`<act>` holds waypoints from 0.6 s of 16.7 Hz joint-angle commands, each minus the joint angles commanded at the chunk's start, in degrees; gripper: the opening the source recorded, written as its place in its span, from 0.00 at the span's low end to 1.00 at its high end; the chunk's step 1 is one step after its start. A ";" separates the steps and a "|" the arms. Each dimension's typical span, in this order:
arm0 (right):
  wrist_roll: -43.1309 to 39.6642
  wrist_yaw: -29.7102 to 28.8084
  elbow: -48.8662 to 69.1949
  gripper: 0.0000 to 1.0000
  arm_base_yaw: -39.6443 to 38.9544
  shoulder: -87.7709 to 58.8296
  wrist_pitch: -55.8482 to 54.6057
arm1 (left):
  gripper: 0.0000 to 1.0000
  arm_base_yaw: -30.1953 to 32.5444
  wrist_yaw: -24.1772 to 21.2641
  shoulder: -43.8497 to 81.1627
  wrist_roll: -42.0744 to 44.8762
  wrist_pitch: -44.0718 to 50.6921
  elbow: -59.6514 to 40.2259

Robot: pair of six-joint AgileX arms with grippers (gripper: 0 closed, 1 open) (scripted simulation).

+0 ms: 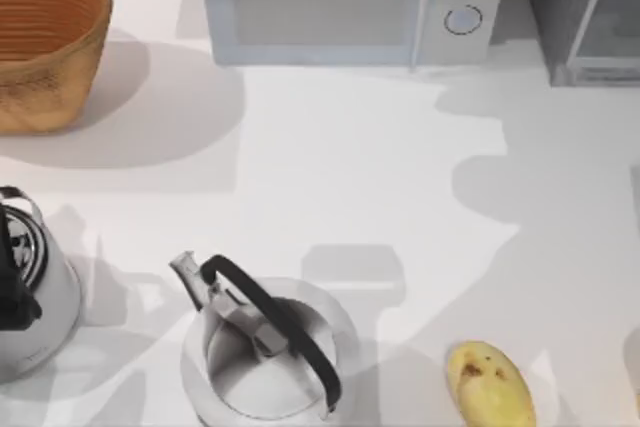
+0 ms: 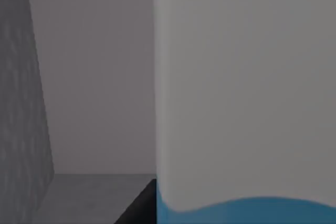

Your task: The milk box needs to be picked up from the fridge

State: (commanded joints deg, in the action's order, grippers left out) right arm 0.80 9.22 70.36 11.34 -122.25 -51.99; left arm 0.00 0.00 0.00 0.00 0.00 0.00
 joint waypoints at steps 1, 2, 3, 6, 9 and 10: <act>0.00 0.00 0.08 0.00 0.01 0.17 0.11 | 1.00 0.00 0.00 0.00 0.00 0.00 0.00; 0.00 0.00 0.08 0.00 0.01 0.17 0.11 | 1.00 0.00 0.00 0.00 0.00 0.00 0.00; 0.00 0.00 0.08 0.00 0.01 0.17 0.11 | 1.00 0.00 0.00 0.00 0.00 0.00 0.00; 0.04 0.12 -1.03 0.00 0.12 0.53 -0.34 | 1.00 0.00 0.00 0.00 0.00 0.00 0.00; -0.08 0.68 -6.66 0.00 0.83 4.04 -2.31 | 1.00 0.00 0.00 0.00 0.00 0.00 0.00; -0.07 0.95 -9.31 0.00 1.15 5.66 -3.26 | 1.00 0.00 0.00 0.00 0.00 0.00 0.00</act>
State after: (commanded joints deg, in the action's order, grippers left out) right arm 0.73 10.17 61.04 12.49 -116.60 -55.25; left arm 0.00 0.00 0.00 0.00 0.00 0.00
